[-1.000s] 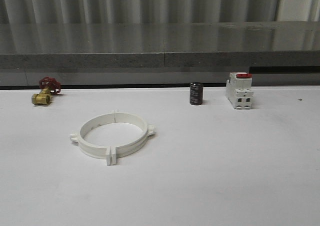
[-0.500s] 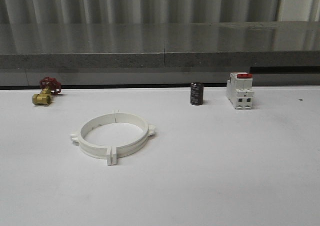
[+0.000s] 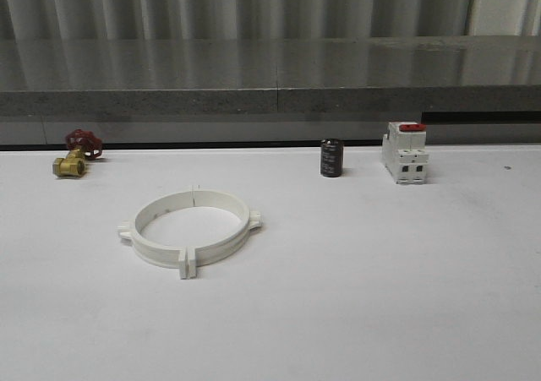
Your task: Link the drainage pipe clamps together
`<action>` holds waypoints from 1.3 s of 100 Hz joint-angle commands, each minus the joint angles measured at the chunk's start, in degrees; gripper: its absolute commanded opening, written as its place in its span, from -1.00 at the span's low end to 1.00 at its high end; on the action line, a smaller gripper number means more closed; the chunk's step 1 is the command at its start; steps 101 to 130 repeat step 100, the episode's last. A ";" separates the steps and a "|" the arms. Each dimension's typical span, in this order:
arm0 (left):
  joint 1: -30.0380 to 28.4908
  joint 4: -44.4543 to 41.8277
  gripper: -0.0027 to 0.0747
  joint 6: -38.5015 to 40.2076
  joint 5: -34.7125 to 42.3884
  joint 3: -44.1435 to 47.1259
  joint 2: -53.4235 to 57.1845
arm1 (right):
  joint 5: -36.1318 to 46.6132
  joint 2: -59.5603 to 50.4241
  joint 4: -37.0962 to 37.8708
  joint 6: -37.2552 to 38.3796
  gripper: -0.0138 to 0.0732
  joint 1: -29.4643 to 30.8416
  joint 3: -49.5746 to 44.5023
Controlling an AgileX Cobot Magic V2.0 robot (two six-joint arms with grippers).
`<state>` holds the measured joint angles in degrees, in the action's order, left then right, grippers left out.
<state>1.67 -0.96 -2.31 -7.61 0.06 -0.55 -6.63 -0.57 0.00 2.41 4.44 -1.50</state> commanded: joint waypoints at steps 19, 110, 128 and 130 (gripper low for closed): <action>-0.51 0.51 -0.99 -0.41 5.66 2.60 2.36 | 4.31 -1.01 0.00 -0.58 -0.84 0.27 0.90; 0.13 0.51 -0.99 -0.41 5.92 2.60 2.36 | 4.31 -1.01 0.00 -0.58 -0.84 0.27 0.90; 0.13 0.51 -0.99 -0.41 5.92 2.60 2.36 | 4.31 -1.01 0.00 -0.58 -0.84 0.27 0.90; 0.13 0.51 -0.99 -0.41 5.92 2.60 2.36 | 4.31 -1.01 0.00 -0.58 -0.84 0.27 0.90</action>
